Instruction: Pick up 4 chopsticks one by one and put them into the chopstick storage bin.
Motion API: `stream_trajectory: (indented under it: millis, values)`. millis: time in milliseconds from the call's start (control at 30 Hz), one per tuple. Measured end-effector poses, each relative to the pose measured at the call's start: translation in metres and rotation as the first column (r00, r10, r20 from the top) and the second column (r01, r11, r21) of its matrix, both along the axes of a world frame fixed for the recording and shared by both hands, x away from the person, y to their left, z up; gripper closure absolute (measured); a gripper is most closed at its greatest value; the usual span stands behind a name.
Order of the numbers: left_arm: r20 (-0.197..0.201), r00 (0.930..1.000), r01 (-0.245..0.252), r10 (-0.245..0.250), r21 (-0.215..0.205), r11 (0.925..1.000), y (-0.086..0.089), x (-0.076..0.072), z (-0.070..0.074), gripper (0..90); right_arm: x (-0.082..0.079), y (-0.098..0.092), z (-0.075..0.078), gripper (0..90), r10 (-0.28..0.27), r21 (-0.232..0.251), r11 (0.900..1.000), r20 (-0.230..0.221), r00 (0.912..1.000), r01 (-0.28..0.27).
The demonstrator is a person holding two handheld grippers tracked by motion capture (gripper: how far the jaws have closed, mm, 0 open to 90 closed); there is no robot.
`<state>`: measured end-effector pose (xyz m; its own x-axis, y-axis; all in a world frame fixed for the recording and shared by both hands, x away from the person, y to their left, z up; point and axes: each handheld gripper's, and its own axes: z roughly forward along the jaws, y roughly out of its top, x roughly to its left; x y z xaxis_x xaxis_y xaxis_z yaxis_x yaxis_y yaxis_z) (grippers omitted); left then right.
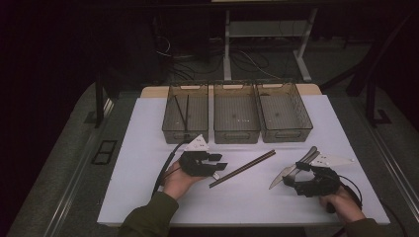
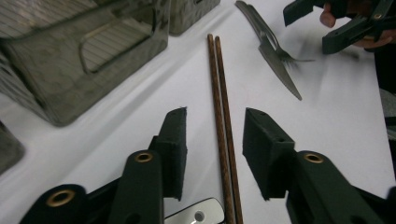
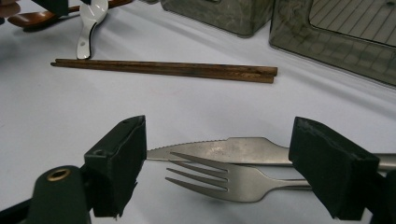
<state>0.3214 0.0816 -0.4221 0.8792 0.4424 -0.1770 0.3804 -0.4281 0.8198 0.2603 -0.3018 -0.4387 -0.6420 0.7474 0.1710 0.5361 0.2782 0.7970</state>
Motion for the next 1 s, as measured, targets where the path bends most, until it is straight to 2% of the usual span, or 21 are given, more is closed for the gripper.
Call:
stream_trajectory:
  millis: [67, 400, 700, 900, 1000]
  values:
    - [-0.011, 0.9999, 0.005, -0.005, -0.005, 1.0, -0.002, -0.001, -0.003, 62.3, 0.0, 0.0, 0.0, 18.8, 0.005, 0.0, 1.0, 0.003, 1.0, -0.005]
    - [-0.052, 0.9979, 0.041, -0.039, 0.041, 0.9983, -0.01, -0.002, -0.018, 74.4, 0.0, 0.001, -0.001, 18.8, 0.018, -0.007, 1.0, 0.003, 0.9998, -0.018]
    - [-0.056, 0.9973, 0.053, -0.048, 0.09, 0.9945, -0.018, -0.003, -0.026, 76.2, 0.0, 0.0, -0.001, 18.8, 0.019, -0.006, 1.0, 0.003, 0.9998, -0.019]
    - [-0.061, 0.9977, 0.036, -0.03, 0.103, 0.9941, -0.021, -0.002, -0.03, 77.1, 0.0, 0.0, -0.001, 18.8, 0.017, -0.007, 1.0, 0.005, 0.9998, -0.017]
    - [-0.066, 0.9976, 0.025, -0.018, 0.095, 0.9951, -0.022, -0.003, -0.032, 77.4, 0.0, -0.001, -0.001, 18.8, 0.017, -0.005, 1.0, 0.009, 0.9998, -0.017]
